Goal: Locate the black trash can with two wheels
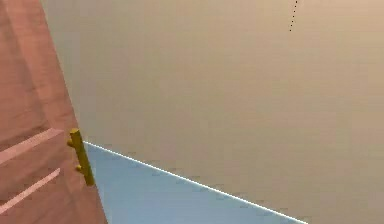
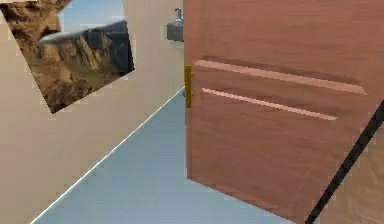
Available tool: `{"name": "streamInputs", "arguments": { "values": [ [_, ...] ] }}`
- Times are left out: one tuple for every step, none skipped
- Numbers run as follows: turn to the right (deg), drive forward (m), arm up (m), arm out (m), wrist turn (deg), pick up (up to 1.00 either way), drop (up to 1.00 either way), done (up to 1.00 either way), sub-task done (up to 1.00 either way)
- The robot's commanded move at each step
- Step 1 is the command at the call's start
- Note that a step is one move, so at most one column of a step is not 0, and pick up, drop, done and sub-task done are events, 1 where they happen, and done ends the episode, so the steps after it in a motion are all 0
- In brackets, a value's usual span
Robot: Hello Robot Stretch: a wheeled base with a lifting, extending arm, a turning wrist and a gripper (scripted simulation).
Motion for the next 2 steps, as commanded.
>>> {"name": "streamInputs", "arguments": {
  "values": [
    [0.0, 0.65, 0.00, 0.00, 0.0, 0.00, 0.00, 0.00, 0.00],
    [-21.0, 0.00, 0.00, 0.00, 0.0, 0.00, 0.00, 0.00, 0.00]
  ]
}}
